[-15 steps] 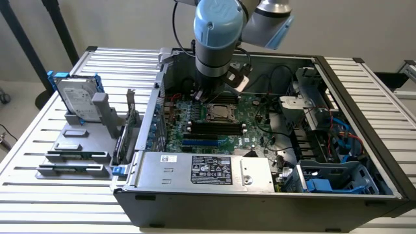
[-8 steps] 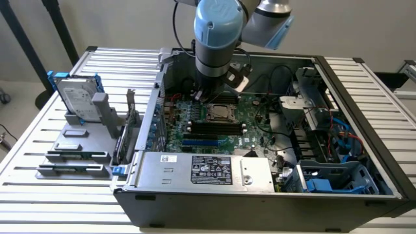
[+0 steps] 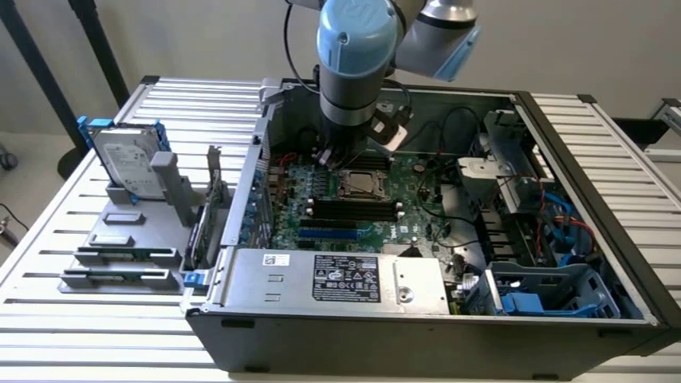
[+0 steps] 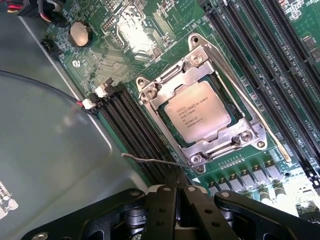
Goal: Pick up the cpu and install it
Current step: 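Install the first cpu locking lever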
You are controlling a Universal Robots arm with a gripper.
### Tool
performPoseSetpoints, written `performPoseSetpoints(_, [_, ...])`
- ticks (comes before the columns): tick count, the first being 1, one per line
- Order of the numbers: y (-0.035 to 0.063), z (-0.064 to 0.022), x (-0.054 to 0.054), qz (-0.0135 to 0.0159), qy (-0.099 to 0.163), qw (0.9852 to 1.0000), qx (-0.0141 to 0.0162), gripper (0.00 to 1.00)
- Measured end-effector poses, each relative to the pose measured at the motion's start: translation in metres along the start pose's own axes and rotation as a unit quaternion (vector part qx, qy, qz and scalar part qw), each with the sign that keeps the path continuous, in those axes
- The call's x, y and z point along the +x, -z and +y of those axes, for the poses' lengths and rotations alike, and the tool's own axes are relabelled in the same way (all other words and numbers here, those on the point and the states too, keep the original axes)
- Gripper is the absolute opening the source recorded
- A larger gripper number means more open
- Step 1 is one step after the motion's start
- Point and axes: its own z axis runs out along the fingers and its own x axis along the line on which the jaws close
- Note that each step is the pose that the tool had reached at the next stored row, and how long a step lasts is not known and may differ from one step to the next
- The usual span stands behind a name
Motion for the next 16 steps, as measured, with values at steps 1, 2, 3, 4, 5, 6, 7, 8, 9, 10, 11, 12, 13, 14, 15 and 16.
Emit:
performPoseSetpoints(1, [-0.0002,0.0001,-0.0001,-0.0007,0.000,1.0000,-0.0005,0.11])
performPoseSetpoints(2, [-0.0006,0.0002,-0.0002,-0.0010,0.000,1.0000,-0.0007,0.11])
performPoseSetpoints(3, [-0.0009,0.0002,-0.0003,-0.0012,0.000,1.0000,-0.0008,0.11])
performPoseSetpoints(4, [-0.0012,0.0003,-0.0004,-0.0012,0.000,1.0000,-0.0009,0.11])
performPoseSetpoints(5, [-0.0017,0.0004,-0.0005,-0.0012,0.000,1.0000,-0.0009,0.11])
performPoseSetpoints(6, [-0.0021,0.0004,-0.0006,-0.0012,0.000,1.0000,-0.0009,0.11])
performPoseSetpoints(7, [-0.0025,0.0005,-0.0007,-0.0012,0.000,1.0000,-0.0009,0.11])
performPoseSetpoints(8, [-0.0029,0.0005,-0.0007,-0.0012,0.000,1.0000,-0.0009,0.11])
performPoseSetpoints(9, [-0.0031,0.0005,-0.0008,-0.0013,0.000,1.0000,-0.0009,0.11])
performPoseSetpoints(10, [-0.0033,0.0005,-0.0007,-0.0013,0.000,1.0000,-0.0009,0.11])
performPoseSetpoints(11, [-0.0037,0.0004,-0.0006,-0.0012,0.000,1.0000,-0.0009,0.11])
performPoseSetpoints(12, [-0.0039,0.0004,-0.0006,-0.0012,0.000,1.0000,-0.0009,0.11])
performPoseSetpoints(13, [-0.0041,0.0003,-0.0005,-0.0011,0.000,1.0000,-0.0009,0.11])
performPoseSetpoints(14, [-0.0043,0.0003,-0.0003,-0.0012,0.000,1.0000,-0.0009,0.11])
performPoseSetpoints(15, [-0.0044,0.0003,-0.0002,-0.0012,0.000,1.0000,-0.0009,0.11])
performPoseSetpoints(16, [-0.0046,0.0003,0.0000,-0.0012,0.000,1.0000,-0.0009,0.11])
